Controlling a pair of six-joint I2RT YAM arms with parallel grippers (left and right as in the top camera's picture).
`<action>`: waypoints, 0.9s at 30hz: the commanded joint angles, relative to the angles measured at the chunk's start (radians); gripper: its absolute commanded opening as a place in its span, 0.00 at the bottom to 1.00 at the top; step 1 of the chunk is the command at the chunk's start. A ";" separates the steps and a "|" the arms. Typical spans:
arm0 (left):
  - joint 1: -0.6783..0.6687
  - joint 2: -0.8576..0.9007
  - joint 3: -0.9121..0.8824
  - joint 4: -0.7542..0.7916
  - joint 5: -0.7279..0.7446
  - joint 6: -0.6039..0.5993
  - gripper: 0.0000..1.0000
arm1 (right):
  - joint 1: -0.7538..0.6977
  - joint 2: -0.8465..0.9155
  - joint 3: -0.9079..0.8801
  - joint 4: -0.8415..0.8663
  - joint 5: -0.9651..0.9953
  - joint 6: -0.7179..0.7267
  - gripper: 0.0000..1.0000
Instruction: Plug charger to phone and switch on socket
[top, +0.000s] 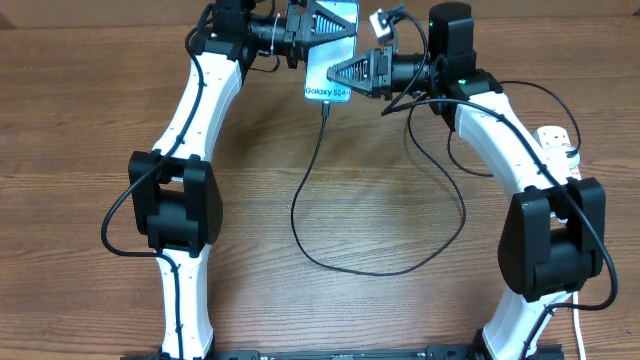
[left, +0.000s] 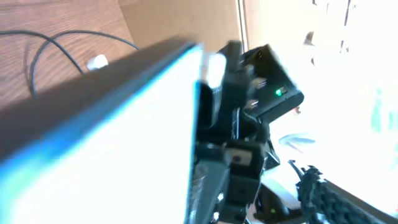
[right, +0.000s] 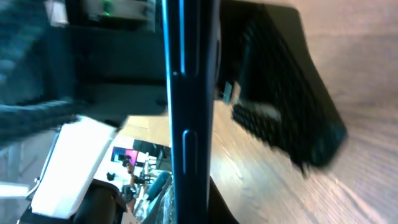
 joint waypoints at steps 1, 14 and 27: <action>0.028 -0.035 0.010 0.005 -0.053 0.021 0.99 | 0.005 -0.011 0.013 -0.069 0.045 -0.050 0.04; 0.110 -0.035 0.010 -0.269 -0.280 0.307 1.00 | 0.061 -0.010 0.013 -0.491 0.626 -0.312 0.04; 0.111 -0.035 0.010 -0.701 -0.941 0.474 1.00 | 0.125 0.058 0.012 -0.511 0.738 -0.307 0.04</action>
